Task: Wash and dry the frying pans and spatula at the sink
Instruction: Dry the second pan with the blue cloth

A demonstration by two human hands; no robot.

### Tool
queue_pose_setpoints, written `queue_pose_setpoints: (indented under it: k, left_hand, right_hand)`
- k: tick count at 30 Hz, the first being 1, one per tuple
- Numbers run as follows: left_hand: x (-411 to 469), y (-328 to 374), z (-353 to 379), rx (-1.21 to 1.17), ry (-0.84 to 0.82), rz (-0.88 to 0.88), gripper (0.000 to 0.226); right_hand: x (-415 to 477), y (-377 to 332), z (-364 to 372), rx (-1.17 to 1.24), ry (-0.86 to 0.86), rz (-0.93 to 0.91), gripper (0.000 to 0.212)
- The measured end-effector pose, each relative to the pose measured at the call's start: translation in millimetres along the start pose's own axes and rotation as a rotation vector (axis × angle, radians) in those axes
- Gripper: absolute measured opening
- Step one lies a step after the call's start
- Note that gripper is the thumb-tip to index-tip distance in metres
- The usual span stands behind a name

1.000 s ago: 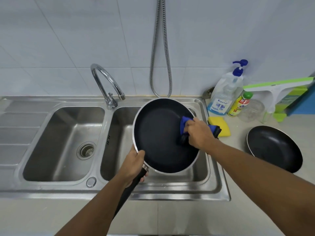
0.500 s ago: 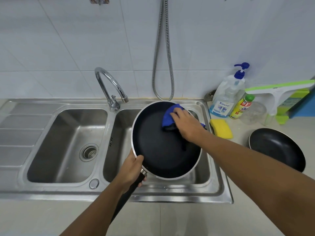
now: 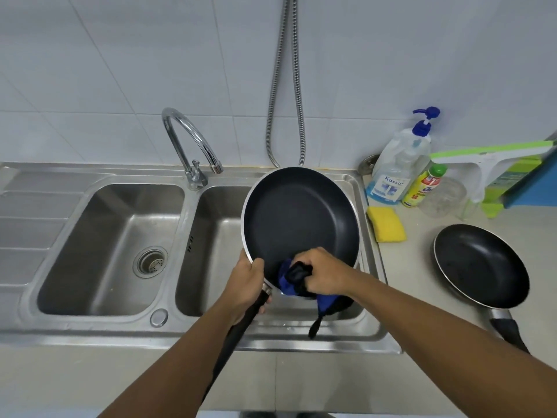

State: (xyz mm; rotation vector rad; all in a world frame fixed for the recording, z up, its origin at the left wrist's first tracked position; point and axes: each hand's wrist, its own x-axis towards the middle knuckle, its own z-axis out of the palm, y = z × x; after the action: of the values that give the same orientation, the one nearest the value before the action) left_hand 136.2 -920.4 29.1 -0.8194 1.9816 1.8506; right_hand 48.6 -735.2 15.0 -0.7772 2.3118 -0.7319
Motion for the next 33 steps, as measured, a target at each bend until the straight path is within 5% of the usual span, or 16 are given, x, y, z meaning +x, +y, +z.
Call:
queue_pose_setpoints:
  k: [3,7,11,15,19,26,33]
  left_hand:
    - [1.1,-0.8,-6.0,0.006,0.005,-0.007,0.033]
    - [-8.3,0.7,-6.8,0.046,-0.037,0.012,0.031]
    - [-14.4,9.7,2.9,0.102,-0.065,0.047,0.028]
    - [-10.5,14.3,3.8,0.085,-0.055,0.079,0.029]
    - [-0.8,14.1,-8.9,0.005,-0.023,0.073,0.029]
    - [-8.4,9.2,-16.8,0.017,-0.017,0.043,0.024]
    - [-0.2,12.9,-8.7,0.097,0.012,0.091,0.021]
  right_hand:
    - [-5.3,18.4,-27.7,-0.389,-0.052,0.082,0.016]
    - [14.9,34.9,-71.2,-0.790,0.181,0.227,0.023]
    - [49.8,12.7,-94.0,-0.469,0.444,0.189,0.038]
    - [48.2,-34.7,-63.6,-0.228,0.502,-0.090,0.059]
    - [17.1,-25.9,-22.9,-0.222,0.304,-0.255,0.047]
    - [-20.8,25.9,-36.3,-0.463,0.018,0.039,0.032]
    - [-21.8,-15.5,26.9,-0.052,0.079,-0.173,0.055]
